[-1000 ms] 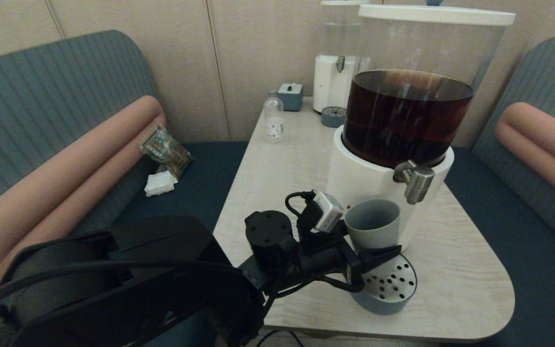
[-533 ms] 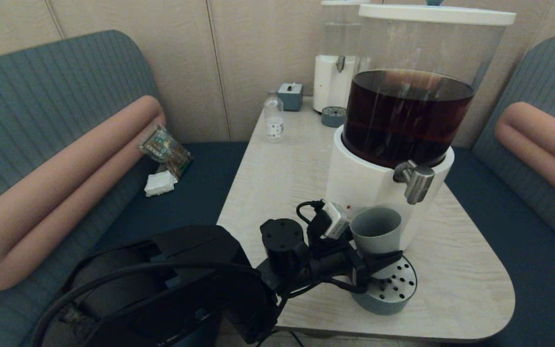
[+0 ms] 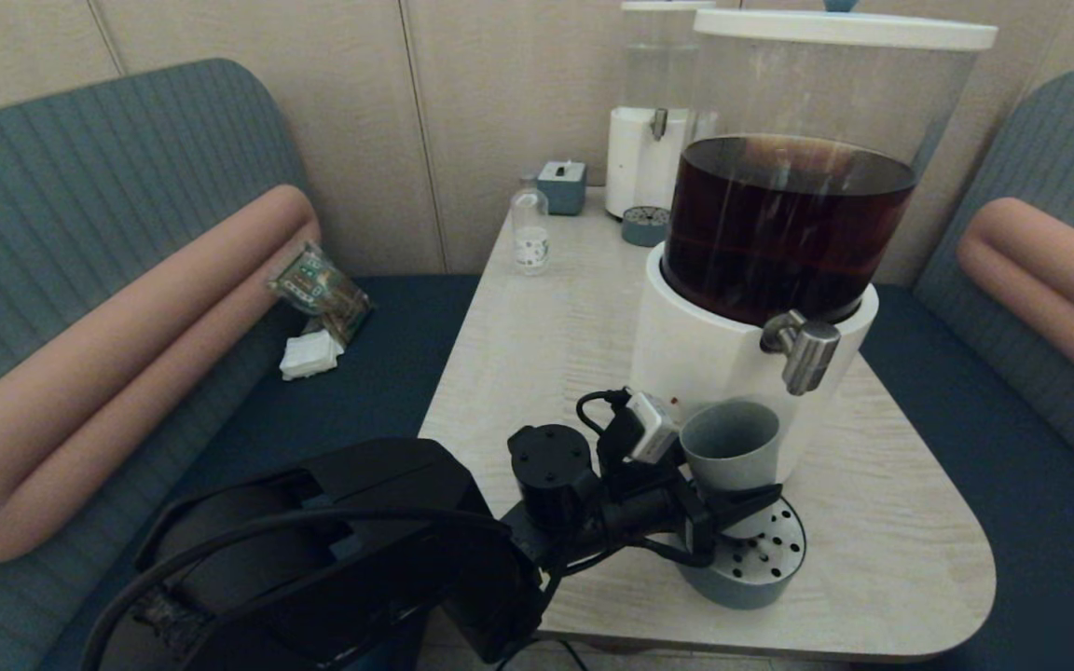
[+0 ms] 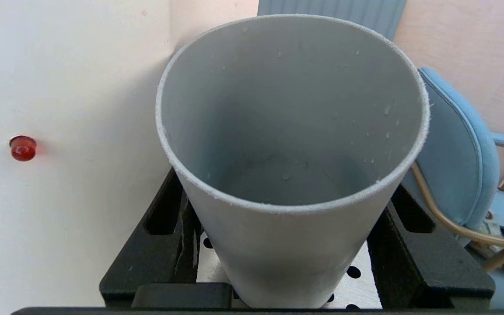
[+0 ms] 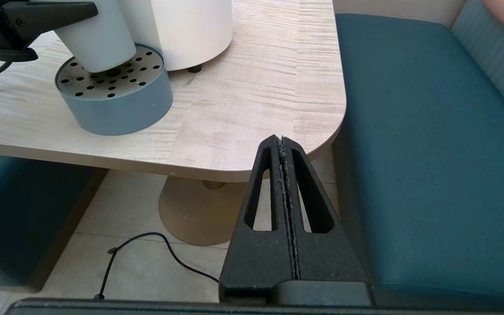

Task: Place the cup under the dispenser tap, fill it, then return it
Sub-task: Place it under the water dispenser

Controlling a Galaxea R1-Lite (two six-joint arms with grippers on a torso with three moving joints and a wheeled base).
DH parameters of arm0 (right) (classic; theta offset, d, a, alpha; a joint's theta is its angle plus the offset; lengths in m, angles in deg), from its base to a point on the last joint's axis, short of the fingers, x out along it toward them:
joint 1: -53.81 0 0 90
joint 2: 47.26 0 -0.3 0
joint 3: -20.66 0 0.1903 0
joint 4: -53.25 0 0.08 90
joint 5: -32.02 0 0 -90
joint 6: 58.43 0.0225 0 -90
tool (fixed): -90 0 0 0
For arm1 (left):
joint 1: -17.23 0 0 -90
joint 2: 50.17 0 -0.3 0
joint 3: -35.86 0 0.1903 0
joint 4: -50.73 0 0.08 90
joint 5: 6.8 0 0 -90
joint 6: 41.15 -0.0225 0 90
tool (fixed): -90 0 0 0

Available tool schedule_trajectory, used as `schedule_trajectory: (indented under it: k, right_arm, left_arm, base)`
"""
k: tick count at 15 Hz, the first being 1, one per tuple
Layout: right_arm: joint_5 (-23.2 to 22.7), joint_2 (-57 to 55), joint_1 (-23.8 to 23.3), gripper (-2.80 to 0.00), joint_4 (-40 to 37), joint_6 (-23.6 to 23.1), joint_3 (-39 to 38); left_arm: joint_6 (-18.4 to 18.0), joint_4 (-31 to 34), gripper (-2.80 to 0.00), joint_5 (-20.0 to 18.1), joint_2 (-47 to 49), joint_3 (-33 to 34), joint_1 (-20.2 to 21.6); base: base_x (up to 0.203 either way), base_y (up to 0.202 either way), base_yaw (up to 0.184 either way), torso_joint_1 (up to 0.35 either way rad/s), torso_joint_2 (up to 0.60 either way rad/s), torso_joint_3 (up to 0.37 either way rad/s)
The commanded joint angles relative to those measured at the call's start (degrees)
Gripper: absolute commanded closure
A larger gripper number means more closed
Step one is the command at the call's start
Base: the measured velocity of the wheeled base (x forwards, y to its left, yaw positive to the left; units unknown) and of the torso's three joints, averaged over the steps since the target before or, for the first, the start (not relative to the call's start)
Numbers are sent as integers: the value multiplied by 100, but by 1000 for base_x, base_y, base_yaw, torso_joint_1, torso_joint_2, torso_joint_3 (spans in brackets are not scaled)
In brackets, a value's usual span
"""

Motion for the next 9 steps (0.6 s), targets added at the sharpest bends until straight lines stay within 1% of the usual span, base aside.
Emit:
schedule_trajectory:
  k: [1,9]
  right_arm:
    - [2,10,2,0,0,3,-2]
    - [2,10,2,0,0,3,0]
  left_arm:
    - [11,-32,0,-13,17,14,-1]
    - [28,-32,0,12,-10,56,-9]
  base:
    - [0,0,0,0,0,0]
    - [0,0,0,0,0,0]
